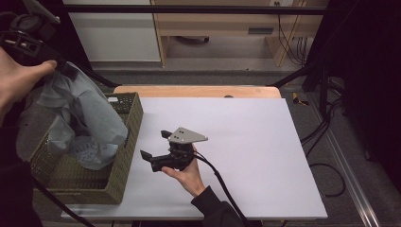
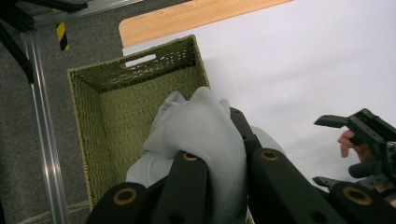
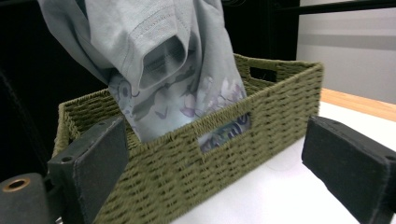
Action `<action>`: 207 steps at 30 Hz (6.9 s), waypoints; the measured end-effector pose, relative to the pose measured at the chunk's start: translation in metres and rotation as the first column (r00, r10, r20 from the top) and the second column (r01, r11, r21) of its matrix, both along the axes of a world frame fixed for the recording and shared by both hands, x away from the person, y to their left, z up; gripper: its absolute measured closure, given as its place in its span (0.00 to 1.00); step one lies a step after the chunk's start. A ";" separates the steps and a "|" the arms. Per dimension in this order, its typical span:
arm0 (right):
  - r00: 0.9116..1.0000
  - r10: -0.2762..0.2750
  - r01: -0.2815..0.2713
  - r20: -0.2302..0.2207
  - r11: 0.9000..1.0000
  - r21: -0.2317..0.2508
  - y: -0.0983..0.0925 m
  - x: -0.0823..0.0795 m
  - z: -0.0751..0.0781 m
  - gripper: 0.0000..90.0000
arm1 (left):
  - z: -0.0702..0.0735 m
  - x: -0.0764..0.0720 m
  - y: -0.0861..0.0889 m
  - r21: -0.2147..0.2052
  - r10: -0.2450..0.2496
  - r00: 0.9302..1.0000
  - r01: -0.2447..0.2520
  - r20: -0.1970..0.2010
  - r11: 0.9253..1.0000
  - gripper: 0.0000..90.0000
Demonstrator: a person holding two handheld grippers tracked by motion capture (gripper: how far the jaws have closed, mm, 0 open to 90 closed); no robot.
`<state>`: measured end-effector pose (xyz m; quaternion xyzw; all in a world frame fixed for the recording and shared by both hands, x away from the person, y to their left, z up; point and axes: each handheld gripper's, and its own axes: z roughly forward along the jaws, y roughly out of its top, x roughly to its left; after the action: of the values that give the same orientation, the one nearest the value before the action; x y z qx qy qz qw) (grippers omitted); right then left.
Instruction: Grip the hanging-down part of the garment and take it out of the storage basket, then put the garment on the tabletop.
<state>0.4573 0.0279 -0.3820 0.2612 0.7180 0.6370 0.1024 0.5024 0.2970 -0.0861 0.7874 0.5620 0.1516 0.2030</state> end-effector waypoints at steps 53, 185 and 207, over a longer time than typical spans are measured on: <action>1.000 -0.027 0.028 0.011 0.990 -0.139 0.131 0.068 -0.025 0.92 | -0.001 -0.002 -0.002 0.000 -0.027 1.000 0.027 -0.003 1.000 0.96; 0.883 -0.465 0.468 0.068 0.882 -0.048 -0.254 -0.060 -0.024 0.02 | -0.028 0.012 -0.038 -0.009 -0.096 0.994 0.096 -0.044 0.995 0.96; 0.879 -0.474 0.476 0.050 0.878 -0.055 -0.248 -0.068 -0.044 0.02 | -0.030 0.011 -0.045 -0.027 -0.126 0.991 0.126 -0.035 0.992 0.96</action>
<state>0.3892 -0.2205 -0.4257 0.4143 0.6507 0.5731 0.2766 0.5134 0.2517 -0.1163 0.8213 0.5167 0.1171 0.2116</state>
